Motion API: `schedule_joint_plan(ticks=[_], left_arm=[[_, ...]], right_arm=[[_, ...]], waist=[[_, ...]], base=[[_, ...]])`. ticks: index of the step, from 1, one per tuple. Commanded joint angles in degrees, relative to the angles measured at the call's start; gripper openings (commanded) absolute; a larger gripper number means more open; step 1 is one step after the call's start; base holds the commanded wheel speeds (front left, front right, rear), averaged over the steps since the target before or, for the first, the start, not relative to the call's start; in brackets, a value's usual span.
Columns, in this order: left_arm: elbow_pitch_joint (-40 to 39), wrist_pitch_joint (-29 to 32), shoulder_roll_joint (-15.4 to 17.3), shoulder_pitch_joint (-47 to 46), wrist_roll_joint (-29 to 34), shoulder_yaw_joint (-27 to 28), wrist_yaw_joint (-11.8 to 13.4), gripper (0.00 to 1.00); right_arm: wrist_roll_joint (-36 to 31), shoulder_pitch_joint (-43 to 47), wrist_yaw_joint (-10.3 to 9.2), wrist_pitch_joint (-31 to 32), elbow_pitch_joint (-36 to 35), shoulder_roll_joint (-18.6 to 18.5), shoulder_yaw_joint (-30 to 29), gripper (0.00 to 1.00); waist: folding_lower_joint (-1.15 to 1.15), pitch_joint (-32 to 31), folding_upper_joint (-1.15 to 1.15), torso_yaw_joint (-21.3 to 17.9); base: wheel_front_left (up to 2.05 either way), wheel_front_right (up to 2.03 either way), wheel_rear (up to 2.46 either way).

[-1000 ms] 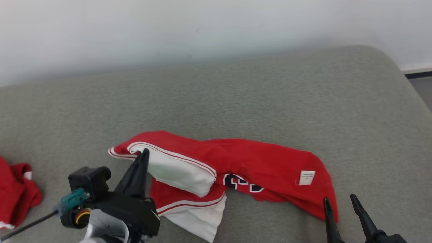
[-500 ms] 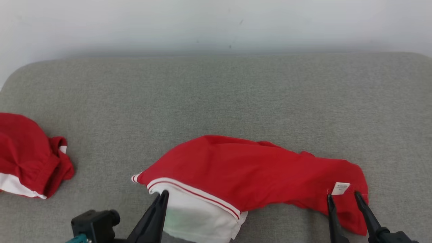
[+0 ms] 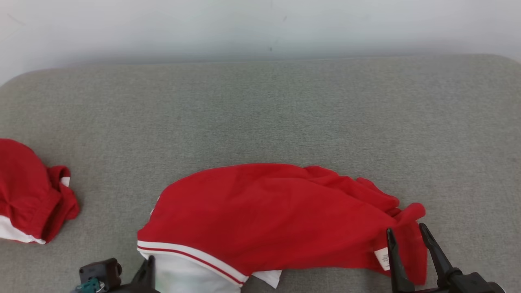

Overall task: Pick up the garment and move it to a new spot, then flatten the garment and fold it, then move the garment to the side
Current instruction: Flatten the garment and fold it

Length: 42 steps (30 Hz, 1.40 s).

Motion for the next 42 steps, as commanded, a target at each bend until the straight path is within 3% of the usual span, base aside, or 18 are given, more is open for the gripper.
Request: schedule_joint_plan(ticks=[1,3,4,5,6,7,13,17,25,37,42], left_arm=[[2.49,-1.34,0.35,-1.59,1.42,0.46,0.67,0.00],[6.02,-2.18,0.68,-3.02,2.20,0.42,0.98,0.00],[7.40,-2.69,0.84,-3.62,2.90,0.39,1.25,0.11],[8.44,-3.63,1.01,-4.28,3.61,0.56,1.76,0.55],[9.58,-4.31,1.12,-4.76,4.20,0.59,2.14,0.81],[10.67,-4.88,1.11,-4.99,4.65,0.63,2.54,1.00],[12.85,-10.77,0.78,-5.58,5.32,1.77,3.43,1.00],[11.80,-15.26,1.17,-5.07,5.63,2.25,2.59,1.00],[10.76,-30.63,-0.02,-1.36,3.91,3.91,-2.65,1.00],[3.95,-32.28,-4.85,5.21,14.43,9.63,-11.44,1.00],[3.38,-32.29,-5.70,7.75,16.83,11.43,-13.18,1.00]], right_arm=[[0.23,-0.21,-0.12,-0.29,0.13,0.00,0.03,1.00],[0.43,-0.17,-0.12,-0.32,0.30,0.00,0.06,1.00],[0.53,-0.12,-0.12,-0.32,0.32,0.00,0.12,1.00],[0.61,-0.09,-0.12,-0.34,0.33,0.00,0.17,1.00],[0.66,-0.01,-0.12,-0.38,0.27,-0.01,0.12,1.00],[0.69,0.07,-0.12,-0.41,0.22,-0.01,0.10,1.00],[0.76,0.63,-0.12,-0.41,-0.02,-0.01,-0.66,1.00],[0.70,0.78,-0.12,-0.38,-0.23,-0.01,-1.33,1.00],[0.49,1.15,-0.12,-0.02,-0.22,0.00,-3.36,1.00],[2.12,3.21,-0.12,-0.28,3.63,0.00,-3.80,1.00],[2.54,3.74,-0.12,-0.45,5.28,-0.01,-2.82,1.00]], waist=[[0.00,-0.25,0.00,-0.91],[0.00,-0.36,0.00,-1.49],[0.00,-0.41,0.00,-1.73],[0.00,-0.47,0.00,-2.00],[0.00,-0.48,0.00,-2.15],[0.00,-0.50,0.00,-2.28],[0.00,-0.84,0.00,-2.32],[0.00,-1.14,0.00,-1.80],[0.00,-3.02,0.00,-0.37],[0.00,-8.40,0.00,1.04],[0.00,-9.88,0.00,1.01]], base=[[0.00,0.00,0.00],[0.00,0.00,0.00],[0.00,0.00,0.00],[0.00,0.00,0.00],[0.00,0.00,0.00],[0.00,0.00,0.00],[0.00,0.00,0.00],[0.00,0.00,0.00],[0.00,0.00,0.00],[0.00,0.00,0.00],[0.00,0.00,0.00]])
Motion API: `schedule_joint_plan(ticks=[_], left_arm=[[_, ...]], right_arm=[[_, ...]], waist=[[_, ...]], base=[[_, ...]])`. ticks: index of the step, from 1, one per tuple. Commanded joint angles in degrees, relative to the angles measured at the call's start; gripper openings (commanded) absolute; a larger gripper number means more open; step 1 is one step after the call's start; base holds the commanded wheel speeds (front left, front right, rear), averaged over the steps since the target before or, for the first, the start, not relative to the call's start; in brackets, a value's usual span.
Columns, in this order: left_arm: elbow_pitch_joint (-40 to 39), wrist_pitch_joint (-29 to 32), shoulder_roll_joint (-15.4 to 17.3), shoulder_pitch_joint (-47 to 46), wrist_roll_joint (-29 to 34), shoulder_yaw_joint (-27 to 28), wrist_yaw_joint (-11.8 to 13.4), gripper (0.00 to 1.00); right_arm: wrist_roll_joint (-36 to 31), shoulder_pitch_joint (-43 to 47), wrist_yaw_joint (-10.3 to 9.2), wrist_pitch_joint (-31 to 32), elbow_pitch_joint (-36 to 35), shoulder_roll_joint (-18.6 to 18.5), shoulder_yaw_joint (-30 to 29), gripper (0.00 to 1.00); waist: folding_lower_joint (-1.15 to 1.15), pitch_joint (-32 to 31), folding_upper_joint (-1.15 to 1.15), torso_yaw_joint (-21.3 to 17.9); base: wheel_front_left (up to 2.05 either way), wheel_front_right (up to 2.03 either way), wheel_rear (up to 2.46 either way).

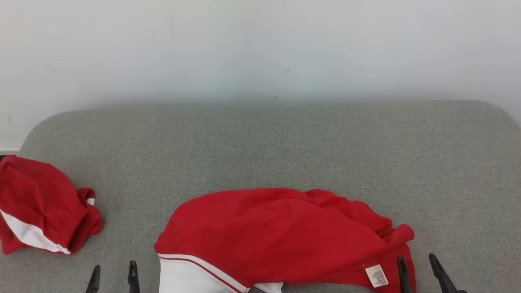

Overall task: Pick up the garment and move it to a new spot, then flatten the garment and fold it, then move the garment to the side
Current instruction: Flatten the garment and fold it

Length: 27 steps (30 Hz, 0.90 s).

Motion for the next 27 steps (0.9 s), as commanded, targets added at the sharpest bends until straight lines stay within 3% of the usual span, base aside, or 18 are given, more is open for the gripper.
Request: schedule_joint_plan(ticks=[1,10,27], left_arm=[[-0.25,-0.16,-0.22,0.90,0.54,0.31,-0.36,1.00],[0.90,-0.17,-0.42,2.33,0.87,0.55,-1.44,1.00],[2.16,-0.18,-0.42,1.57,0.98,0.29,-2.67,1.00]], right_arm=[[0.26,0.51,-0.12,-0.23,0.36,0.02,0.35,1.00],[-0.65,0.76,-0.12,-0.43,3.38,0.01,1.41,1.00],[-0.73,-0.06,-0.12,-0.58,2.18,0.01,0.62,1.00]], waist=[[0.01,-0.72,0.00,0.08],[0.01,-1.71,0.00,0.19],[0.01,-1.22,0.00,-0.28]], base=[[0.00,0.00,0.00],[0.00,0.00,0.00],[0.00,0.00,0.00]])
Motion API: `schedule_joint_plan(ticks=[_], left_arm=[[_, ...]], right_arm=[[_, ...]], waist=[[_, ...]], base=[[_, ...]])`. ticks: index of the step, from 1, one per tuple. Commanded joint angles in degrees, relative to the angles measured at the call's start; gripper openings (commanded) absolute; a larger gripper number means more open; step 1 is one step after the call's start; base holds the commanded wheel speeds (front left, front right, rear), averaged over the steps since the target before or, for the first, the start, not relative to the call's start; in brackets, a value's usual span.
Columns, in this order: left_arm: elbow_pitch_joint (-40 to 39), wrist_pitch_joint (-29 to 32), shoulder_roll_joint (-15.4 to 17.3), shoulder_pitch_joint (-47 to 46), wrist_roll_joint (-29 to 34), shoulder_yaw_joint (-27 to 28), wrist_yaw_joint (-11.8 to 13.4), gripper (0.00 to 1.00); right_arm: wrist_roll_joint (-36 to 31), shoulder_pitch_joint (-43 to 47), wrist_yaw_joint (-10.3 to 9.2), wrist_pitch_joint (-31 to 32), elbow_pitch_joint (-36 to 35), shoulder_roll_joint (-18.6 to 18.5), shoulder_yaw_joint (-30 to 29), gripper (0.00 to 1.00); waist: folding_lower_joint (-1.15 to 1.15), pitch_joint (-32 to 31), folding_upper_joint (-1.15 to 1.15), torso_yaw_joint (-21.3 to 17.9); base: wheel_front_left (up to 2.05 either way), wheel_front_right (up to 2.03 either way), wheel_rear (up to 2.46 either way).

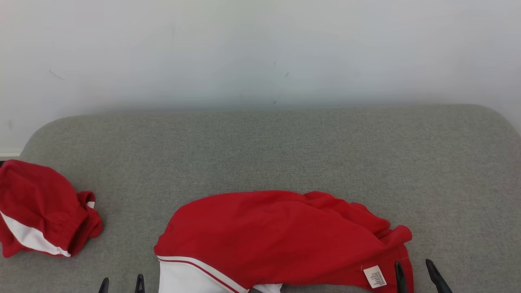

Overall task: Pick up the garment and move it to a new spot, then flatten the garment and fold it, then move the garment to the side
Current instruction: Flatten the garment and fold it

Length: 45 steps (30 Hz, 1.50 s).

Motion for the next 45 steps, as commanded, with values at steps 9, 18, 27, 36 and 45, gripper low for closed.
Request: schedule_joint_plan(ticks=[9,18,27,36,45], left_arm=[[8.44,-0.18,0.99,0.20,1.50,-3.23,-1.19,1.00],[25.29,0.14,4.62,-8.08,-1.16,-7.92,-1.35,1.00],[34.56,1.47,6.36,-15.81,-4.42,-10.71,-1.37,1.00],[38.93,5.28,6.62,-17.92,-8.00,-15.52,-1.42,0.00],[38.82,9.76,7.82,-15.51,-13.20,-20.00,-1.47,0.00]], right_arm=[[-1.09,-0.98,-0.12,6.57,-1.39,-1.31,-1.47,1.00],[1.33,-2.44,-0.13,15.32,-3.66,-4.37,0.01,1.00],[2.29,-4.75,-0.13,18.31,-3.49,-4.49,1.77,1.00],[2.59,-5.69,-0.13,19.72,-2.78,-4.55,1.18,1.00],[3.07,-5.63,-0.13,23.08,-3.15,-5.08,0.86,1.00]], waist=[[0.00,0.10,0.00,-0.44],[0.00,1.00,0.00,-0.68],[0.00,2.96,0.00,-2.07],[0.00,4.16,0.00,-2.71],[0.00,4.58,0.00,-2.04]], base=[[0.00,0.00,0.00],[0.00,0.00,0.00],[0.00,0.00,0.00],[0.00,0.00,0.00],[0.00,0.00,0.00]])
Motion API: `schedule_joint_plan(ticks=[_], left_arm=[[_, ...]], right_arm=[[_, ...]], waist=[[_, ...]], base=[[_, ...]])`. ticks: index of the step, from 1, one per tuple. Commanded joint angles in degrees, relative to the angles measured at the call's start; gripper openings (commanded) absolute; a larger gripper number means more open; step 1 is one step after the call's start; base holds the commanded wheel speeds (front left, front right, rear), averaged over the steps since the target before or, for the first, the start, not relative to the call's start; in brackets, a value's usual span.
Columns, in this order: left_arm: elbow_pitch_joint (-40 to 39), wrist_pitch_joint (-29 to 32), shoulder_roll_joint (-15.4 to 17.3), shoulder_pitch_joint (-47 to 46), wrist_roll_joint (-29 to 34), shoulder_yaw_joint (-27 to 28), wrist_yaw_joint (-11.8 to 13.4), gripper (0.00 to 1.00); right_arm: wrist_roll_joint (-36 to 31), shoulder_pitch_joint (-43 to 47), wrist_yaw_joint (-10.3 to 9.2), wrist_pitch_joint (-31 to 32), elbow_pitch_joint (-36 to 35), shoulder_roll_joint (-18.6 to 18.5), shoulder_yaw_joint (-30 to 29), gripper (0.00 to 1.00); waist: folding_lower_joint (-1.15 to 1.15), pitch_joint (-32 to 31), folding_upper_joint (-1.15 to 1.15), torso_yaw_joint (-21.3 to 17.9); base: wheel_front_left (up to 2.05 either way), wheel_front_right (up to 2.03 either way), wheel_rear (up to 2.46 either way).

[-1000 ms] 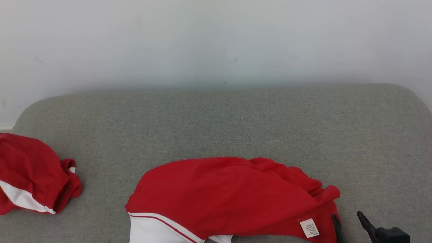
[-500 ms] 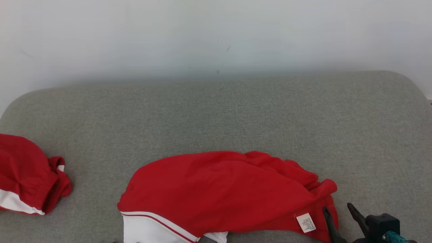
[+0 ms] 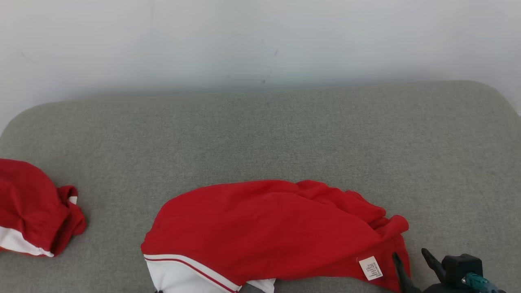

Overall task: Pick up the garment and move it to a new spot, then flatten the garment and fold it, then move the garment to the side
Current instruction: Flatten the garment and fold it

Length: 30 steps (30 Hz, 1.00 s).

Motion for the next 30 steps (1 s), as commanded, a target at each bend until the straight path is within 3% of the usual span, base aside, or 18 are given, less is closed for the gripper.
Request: schedule_joint_plan(ticks=[1,13,30], left_arm=[[1.71,2.17,-0.47,3.00,-0.70,-1.42,-0.23,0.00],[-0.35,0.99,0.22,2.05,-1.34,-1.75,0.35,0.00],[-1.91,1.35,1.42,0.85,-1.81,-2.30,0.92,0.00]], right_arm=[[0.64,-0.33,-0.13,0.45,-0.22,-0.36,0.19,1.00],[1.63,-4.17,-0.13,7.58,2.72,-1.29,-1.04,1.00],[5.70,-9.67,-0.13,8.07,10.21,-6.30,6.81,1.00]], waist=[[0.00,0.06,0.00,0.20],[0.00,0.91,0.00,0.77],[0.00,2.24,0.00,1.63]], base=[[0.00,0.00,0.00],[0.00,0.00,0.00],[0.00,0.00,0.00]])
